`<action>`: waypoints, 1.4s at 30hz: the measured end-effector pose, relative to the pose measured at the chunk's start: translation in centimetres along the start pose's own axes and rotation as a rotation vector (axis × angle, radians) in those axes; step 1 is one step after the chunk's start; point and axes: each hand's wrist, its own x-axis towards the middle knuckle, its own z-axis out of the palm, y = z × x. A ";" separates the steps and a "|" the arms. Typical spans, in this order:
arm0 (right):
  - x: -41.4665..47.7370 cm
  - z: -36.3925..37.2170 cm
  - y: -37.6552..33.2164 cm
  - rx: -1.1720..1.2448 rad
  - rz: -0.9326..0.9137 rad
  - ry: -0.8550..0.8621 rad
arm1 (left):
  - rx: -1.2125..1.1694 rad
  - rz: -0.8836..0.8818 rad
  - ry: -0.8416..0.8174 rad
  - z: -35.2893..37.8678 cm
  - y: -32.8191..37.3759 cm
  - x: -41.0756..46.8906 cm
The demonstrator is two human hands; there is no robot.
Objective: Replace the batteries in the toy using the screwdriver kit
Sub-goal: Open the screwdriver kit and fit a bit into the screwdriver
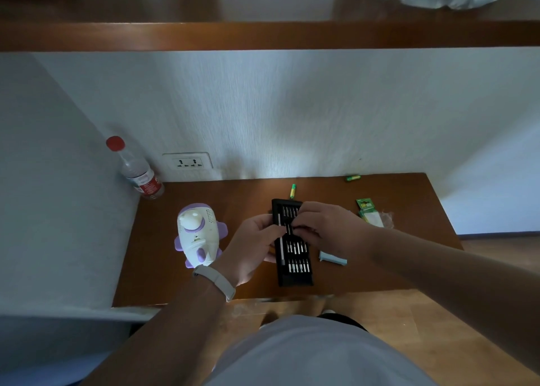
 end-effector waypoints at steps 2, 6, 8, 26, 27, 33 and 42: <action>0.0 -0.2 0.0 -0.008 -0.001 -0.025 | -0.006 -0.004 0.001 0.2 -0.1 -0.1; -0.1 -0.5 -0.3 -0.053 -0.051 -0.032 | -0.006 -0.007 -0.003 0.4 -0.4 -0.2; -0.2 -0.5 -0.5 -0.077 -0.084 -0.017 | -0.015 -0.008 -0.002 0.5 -0.5 -0.3; -0.4 0.3 -0.8 0.114 0.280 -0.020 | -0.042 0.006 0.030 0.6 -0.3 0.2; -0.5 0.2 -0.9 0.112 0.296 -0.027 | -0.034 0.009 0.029 0.7 -0.3 0.2; -1.1 0.1 -1.3 0.086 0.370 -0.033 | 0.017 0.024 0.038 1.5 -0.1 0.5; -2.4 0.1 -0.4 0.164 0.563 0.053 | -0.005 0.015 0.042 3.5 0.2 0.8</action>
